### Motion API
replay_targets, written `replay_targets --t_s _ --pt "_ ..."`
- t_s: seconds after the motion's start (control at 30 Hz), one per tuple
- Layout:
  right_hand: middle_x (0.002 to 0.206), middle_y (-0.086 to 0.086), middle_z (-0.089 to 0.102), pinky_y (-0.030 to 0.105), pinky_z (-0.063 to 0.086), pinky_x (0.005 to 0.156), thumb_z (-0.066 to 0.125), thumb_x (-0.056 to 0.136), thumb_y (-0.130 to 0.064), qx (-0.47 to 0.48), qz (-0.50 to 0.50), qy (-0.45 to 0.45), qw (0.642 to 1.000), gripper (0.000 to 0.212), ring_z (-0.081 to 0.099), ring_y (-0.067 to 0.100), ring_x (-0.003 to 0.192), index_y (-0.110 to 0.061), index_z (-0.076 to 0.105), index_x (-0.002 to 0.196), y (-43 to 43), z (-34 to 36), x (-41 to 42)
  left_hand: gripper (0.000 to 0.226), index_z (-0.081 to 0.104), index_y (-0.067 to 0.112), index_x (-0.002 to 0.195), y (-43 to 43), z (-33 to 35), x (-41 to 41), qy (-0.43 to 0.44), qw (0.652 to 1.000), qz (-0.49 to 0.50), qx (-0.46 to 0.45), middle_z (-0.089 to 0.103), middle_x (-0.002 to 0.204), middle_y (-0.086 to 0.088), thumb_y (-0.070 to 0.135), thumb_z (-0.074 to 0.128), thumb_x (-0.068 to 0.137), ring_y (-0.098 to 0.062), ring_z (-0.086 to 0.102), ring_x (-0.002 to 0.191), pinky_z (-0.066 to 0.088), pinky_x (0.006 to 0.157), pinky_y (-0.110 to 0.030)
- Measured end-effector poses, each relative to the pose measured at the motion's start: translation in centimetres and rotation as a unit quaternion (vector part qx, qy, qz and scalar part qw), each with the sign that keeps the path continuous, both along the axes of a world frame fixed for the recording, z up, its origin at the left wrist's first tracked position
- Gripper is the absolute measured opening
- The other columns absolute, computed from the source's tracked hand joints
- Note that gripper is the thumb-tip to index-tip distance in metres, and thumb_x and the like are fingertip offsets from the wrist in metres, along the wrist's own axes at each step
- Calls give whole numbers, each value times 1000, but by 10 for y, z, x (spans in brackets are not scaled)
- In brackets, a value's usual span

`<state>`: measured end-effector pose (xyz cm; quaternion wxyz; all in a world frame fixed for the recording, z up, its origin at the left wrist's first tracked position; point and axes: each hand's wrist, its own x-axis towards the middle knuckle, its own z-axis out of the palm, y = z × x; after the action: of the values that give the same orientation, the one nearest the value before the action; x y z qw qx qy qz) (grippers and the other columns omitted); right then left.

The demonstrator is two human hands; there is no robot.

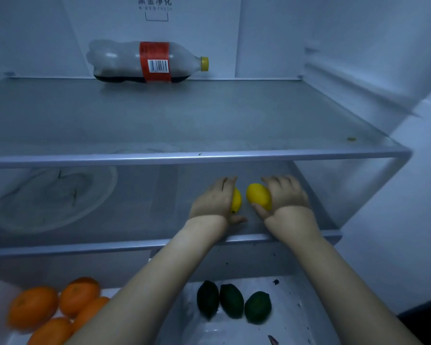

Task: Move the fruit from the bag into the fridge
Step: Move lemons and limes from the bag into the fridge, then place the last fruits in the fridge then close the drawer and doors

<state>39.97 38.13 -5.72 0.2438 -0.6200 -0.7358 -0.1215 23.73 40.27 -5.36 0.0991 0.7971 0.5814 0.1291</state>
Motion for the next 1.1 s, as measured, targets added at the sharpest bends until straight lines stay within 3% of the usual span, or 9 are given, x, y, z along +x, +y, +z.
replay_targets --t_s 0.1,0.23,0.33,0.5,0.67,0.87,1.0,1.1 --pt "111 16 61 40 47 86 67 74 -29 15 11 40 999 49 54 37 105 -4 59 115 -24 9 -3 88 19 19 147 -19 2 -7 -4 997 22 67 29 150 -3 50 65 79 -23 34 133 34 100 -35" --pt "107 10 59 40 45 84 65 81 -28 17 28 84 996 36 52 32 102 -9 58 111 -60 16 -3 75 24 15 146 -62 11 -16 -3 991 45 122 34 147 -7 50 53 87 -26 39 130 37 98 -38" --pt "114 8 56 33 36 92 52 84 -36 17 73 119 990 43 49 29 107 -9 55 118 -88 16 1 68 29 14 143 -98 20 -18 21 988 78 133 35 145 -7 51 50 89 -28 43 125 40 93 -39" --pt "122 4 54 25 29 99 60 87 -27 19 147 164 975 42 45 23 116 -12 52 126 -153 18 6 61 33 16 142 -183 31 -14 -2 981 131 141 31 149 -2 50 43 92 -18 30 136 33 103 -34" --pt "123 1 53 28 32 99 45 86 -41 -22 227 161 960 49 47 23 116 -14 50 127 -216 13 -2 69 49 13 131 -280 25 -14 -16 967 198 161 48 137 -5 57 23 84 -23 46 125 43 95 -38" --pt "119 0 56 19 31 98 49 89 -35 -42 402 202 892 41 50 18 112 -13 52 124 -304 36 -67 61 54 14 126 -414 39 -39 -26 929 322 181 54 131 -4 53 28 87 -23 53 117 46 90 -38" --pt "121 0 57 29 38 98 45 90 -34 -43 508 208 835 40 51 18 114 -14 53 125 -377 61 -127 54 53 14 127 -506 67 -60 -15 896 392 206 55 129 -2 45 28 89 -21 54 115 47 90 -35" --pt "124 -2 55 12 32 95 49 90 -35 -52 558 198 804 40 48 12 115 -18 51 127 -435 76 -160 53 45 20 132 -579 80 -76 9 862 458 215 48 136 4 49 27 91 -13 47 123 41 96 -30"
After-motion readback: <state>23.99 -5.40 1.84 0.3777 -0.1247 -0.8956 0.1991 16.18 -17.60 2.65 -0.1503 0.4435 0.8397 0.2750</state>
